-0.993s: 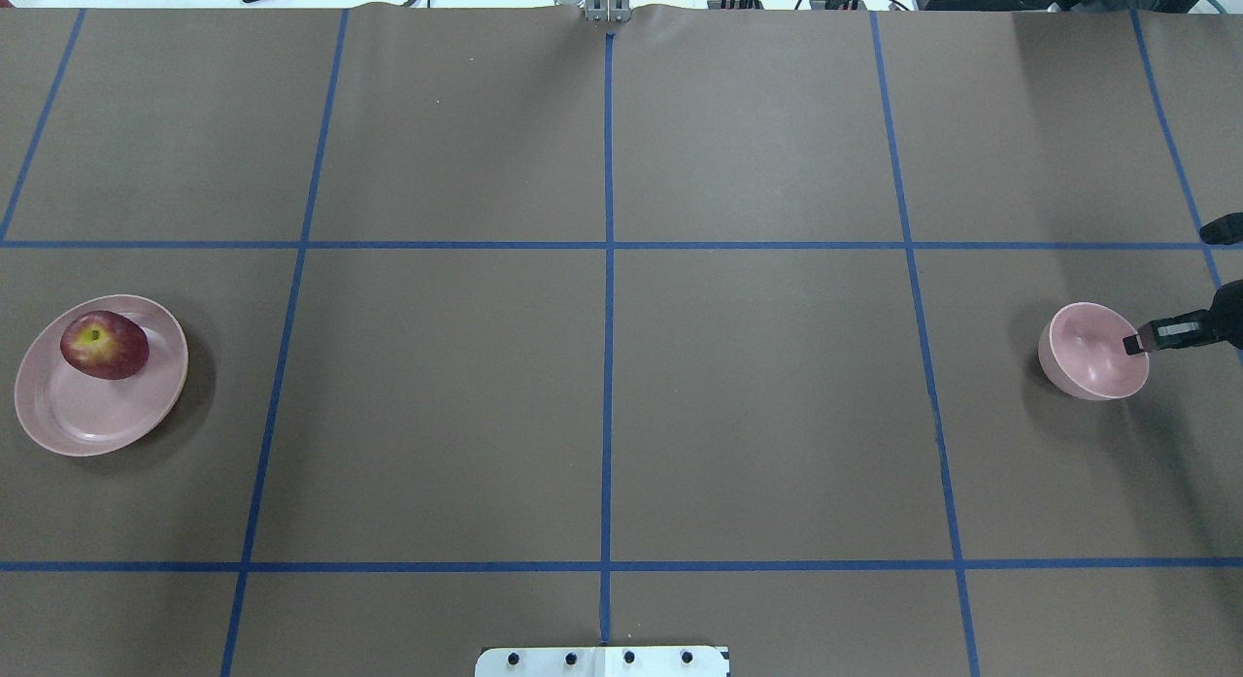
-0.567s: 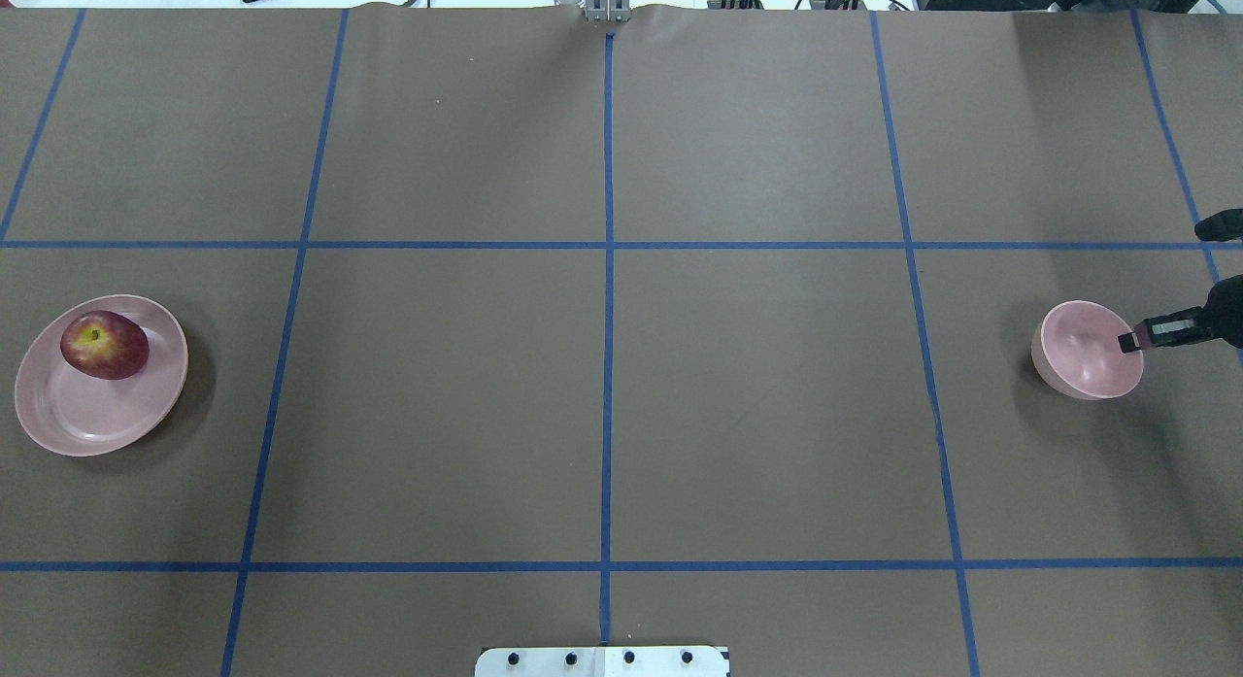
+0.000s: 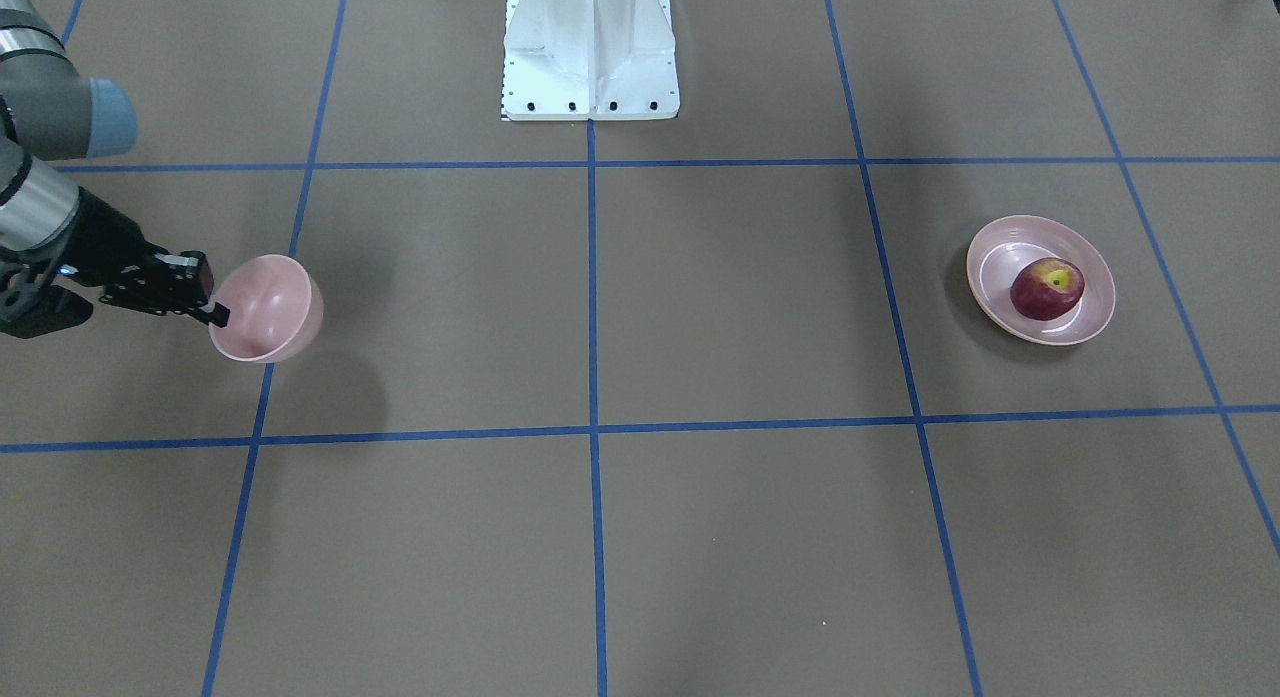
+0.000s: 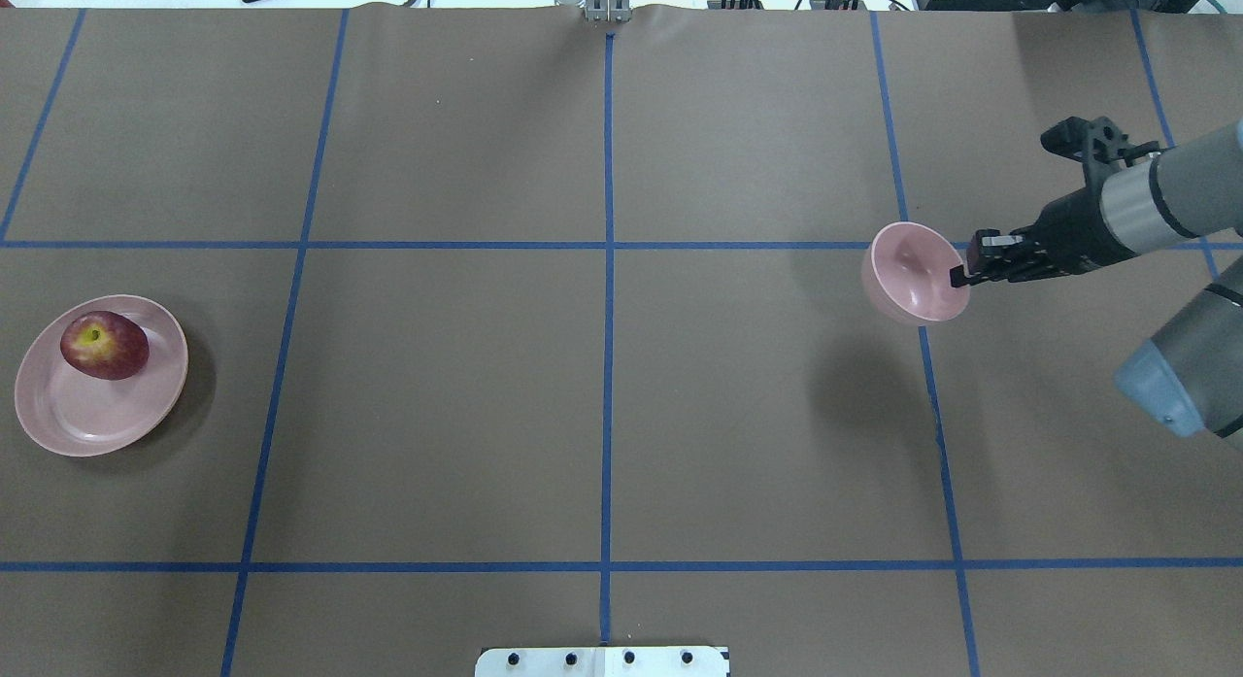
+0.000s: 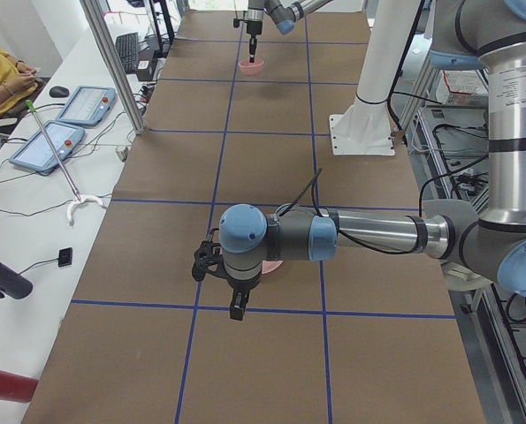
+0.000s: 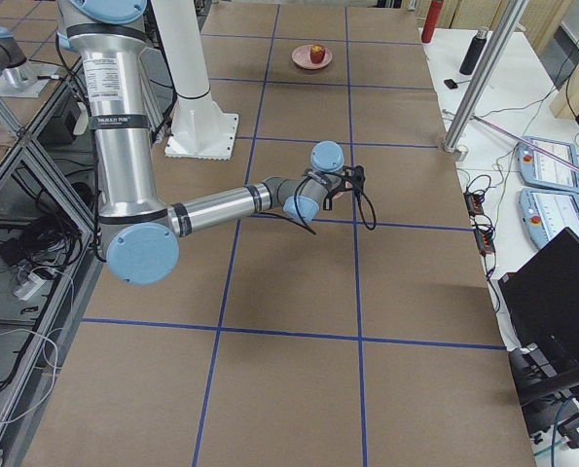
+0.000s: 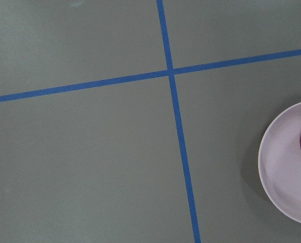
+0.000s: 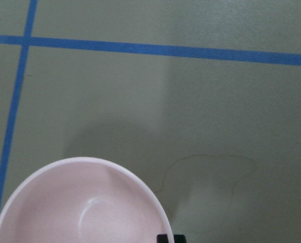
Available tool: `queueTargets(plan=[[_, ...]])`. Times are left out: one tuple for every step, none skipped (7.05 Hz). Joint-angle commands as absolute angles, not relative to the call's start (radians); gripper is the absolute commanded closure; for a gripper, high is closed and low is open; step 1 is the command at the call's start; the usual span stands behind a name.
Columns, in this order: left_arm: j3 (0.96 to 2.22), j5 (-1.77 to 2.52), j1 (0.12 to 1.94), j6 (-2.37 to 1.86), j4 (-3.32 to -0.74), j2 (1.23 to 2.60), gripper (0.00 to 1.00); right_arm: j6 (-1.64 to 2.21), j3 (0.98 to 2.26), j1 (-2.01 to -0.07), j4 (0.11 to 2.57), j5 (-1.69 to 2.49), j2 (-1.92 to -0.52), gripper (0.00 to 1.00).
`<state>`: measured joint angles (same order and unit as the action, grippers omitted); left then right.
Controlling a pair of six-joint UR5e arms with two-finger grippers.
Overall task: Move apple from plate to bowl
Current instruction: 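Slide the pink bowl with the right gripper toward the table center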
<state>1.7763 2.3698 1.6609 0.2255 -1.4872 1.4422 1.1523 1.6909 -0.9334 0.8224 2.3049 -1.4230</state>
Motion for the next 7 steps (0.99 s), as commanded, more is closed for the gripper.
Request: queueTargets(plan=[[1.779, 2.370, 1.660, 0.225, -1.488, 1.439, 0.02, 1.337, 1.715, -0.823, 0.904, 2.211, -1.275, 1.00], [1.778, 2.370, 1.660, 0.225, -1.488, 1.439, 0.02, 1.339, 1.788, -0.774, 1.092, 2.138, -1.208, 1.00], [1.778, 2.370, 1.660, 0.225, -1.488, 1.439, 0.02, 1.348, 1.831, -0.696, 1.273, 2.043, -1.124, 1.00], [1.778, 2.370, 1.660, 0.225, -1.486, 1.439, 0.02, 1.405, 1.818, -0.616, 1.345, 1.951, -1.042, 1.00], [1.776, 2.370, 1.660, 0.225, -1.486, 1.439, 0.02, 1.417, 1.792, -0.544, 1.389, 1.859, -0.995, 1.00], [1.776, 2.370, 1.660, 0.225, -1.486, 1.439, 0.02, 1.433, 1.737, -0.499, 1.405, 1.798, -0.947, 1.00], [1.776, 2.370, 1.660, 0.225, -1.486, 1.439, 0.02, 1.434, 1.676, -0.477, 1.408, 1.769, -0.905, 1.00]])
